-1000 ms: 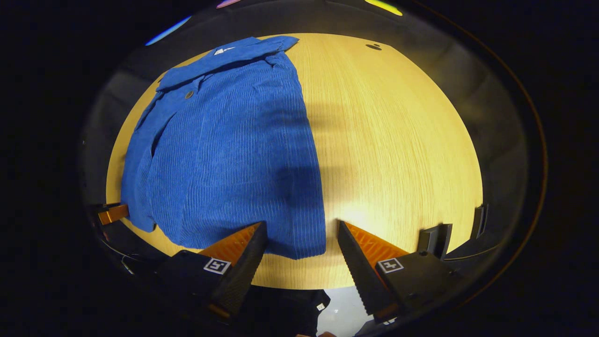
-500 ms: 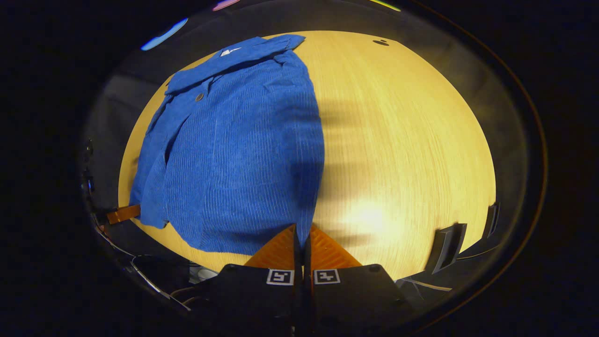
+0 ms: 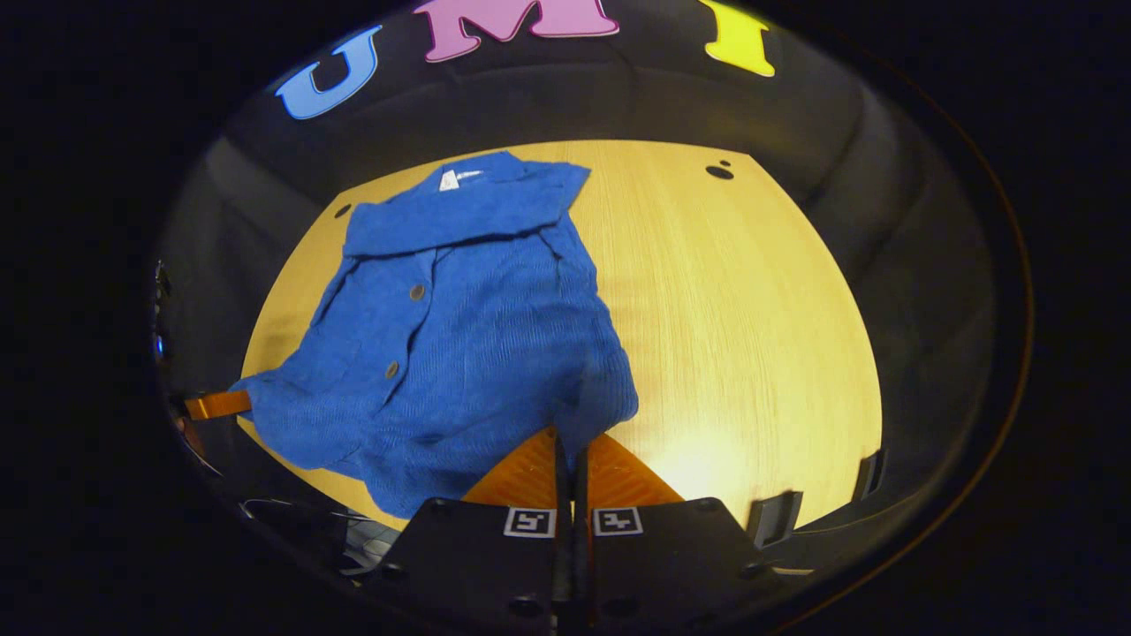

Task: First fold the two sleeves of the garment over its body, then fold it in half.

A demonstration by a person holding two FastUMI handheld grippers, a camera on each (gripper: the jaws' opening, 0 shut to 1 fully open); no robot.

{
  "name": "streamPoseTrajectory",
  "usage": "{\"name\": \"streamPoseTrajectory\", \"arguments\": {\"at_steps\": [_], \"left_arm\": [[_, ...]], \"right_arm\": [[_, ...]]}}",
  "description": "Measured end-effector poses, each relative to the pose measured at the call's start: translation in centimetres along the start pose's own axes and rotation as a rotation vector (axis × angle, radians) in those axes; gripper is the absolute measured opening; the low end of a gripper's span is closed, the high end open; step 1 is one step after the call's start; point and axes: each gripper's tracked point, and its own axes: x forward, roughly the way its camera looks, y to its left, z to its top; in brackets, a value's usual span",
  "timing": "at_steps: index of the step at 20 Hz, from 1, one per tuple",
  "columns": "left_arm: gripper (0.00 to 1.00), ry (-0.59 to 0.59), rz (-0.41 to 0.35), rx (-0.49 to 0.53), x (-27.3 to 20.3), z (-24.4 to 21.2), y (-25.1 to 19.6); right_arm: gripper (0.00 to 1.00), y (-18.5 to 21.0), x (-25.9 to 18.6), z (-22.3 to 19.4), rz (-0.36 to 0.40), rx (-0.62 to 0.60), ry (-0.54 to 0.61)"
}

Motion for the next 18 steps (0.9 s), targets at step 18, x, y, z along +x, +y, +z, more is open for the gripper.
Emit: {"name": "streamPoseTrajectory", "arguments": {"at_steps": [18], "left_arm": [[0.0, -0.257, 0.198, 0.195, 4.5, 30.4, -0.9]], "right_arm": [[0.01, 3.3, 6.0, 33.1, -0.051, -0.21, -0.324]]}}
